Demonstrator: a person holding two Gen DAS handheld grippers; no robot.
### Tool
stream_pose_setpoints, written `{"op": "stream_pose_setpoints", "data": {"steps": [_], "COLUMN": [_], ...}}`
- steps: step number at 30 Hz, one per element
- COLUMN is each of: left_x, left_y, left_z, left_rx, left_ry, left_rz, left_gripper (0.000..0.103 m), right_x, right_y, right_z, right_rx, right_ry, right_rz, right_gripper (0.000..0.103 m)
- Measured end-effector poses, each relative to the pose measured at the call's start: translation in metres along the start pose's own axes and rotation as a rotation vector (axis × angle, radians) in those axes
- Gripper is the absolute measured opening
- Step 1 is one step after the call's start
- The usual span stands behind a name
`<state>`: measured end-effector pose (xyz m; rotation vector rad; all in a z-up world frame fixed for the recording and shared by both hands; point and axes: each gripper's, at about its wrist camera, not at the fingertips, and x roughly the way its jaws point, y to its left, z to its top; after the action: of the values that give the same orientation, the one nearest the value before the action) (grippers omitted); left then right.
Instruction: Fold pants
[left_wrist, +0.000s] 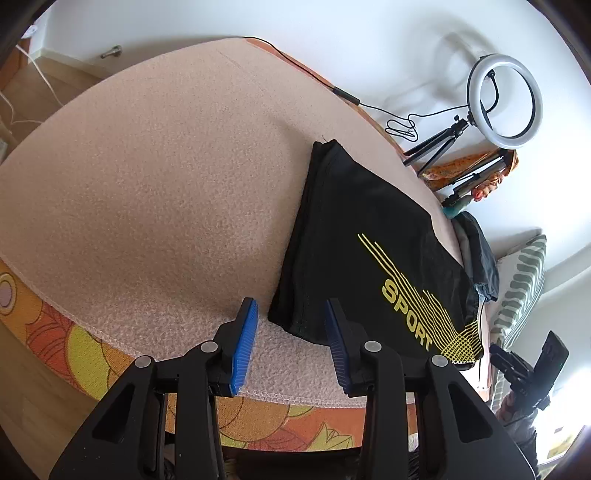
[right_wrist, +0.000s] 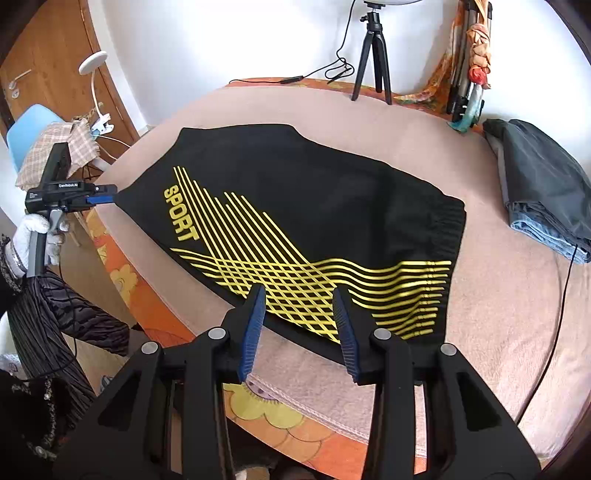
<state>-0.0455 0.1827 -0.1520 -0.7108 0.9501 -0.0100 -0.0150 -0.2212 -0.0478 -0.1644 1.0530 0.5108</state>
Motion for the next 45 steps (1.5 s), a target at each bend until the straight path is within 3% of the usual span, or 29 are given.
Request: {"op": "stream_pose_setpoints", "data": {"steps": [11, 15, 17, 20, 22, 34, 45], "left_x": [0.014, 0.018, 0.022, 0.029, 0.03, 0.029, 0.026], "left_y": [-0.005, -0.008, -0.01, -0.014, -0.018, -0.034, -0.055], "left_z": [0.004, 0.008, 0.008, 0.005, 0.004, 0.005, 0.004], "left_rx": [0.018, 0.025, 0.036, 0.052, 0.081, 0.165, 0.235], "left_ry": [0.021, 0.029, 0.036, 0.042, 0.03, -0.006, -0.004], "left_rz": [-0.077, -0.103, -0.105, -0.117, -0.115, -0.131, -0.191], "left_gripper": [0.035, 0.033, 0.017, 0.008, 0.008, 0.007, 0.006], "right_x": [0.028, 0.04, 0.045, 0.055, 0.065, 0.167, 0.259], "right_y": [0.043, 0.059, 0.065, 0.075, 0.082, 0.143, 0.193], "right_z": [0.047, 0.065, 0.076, 0.096, 0.11, 0.189, 0.23], "right_rx": [-0.011, -0.02, -0.017, -0.002, 0.011, 0.08, 0.065], "right_ry": [-0.017, -0.005, -0.001, 0.009, 0.032, 0.217, 0.4], "right_rz": [0.092, 0.114, 0.131, 0.157, 0.194, 0.341, 0.269], "right_gripper": [0.041, 0.046, 0.049, 0.055, 0.061, 0.061, 0.064]}}
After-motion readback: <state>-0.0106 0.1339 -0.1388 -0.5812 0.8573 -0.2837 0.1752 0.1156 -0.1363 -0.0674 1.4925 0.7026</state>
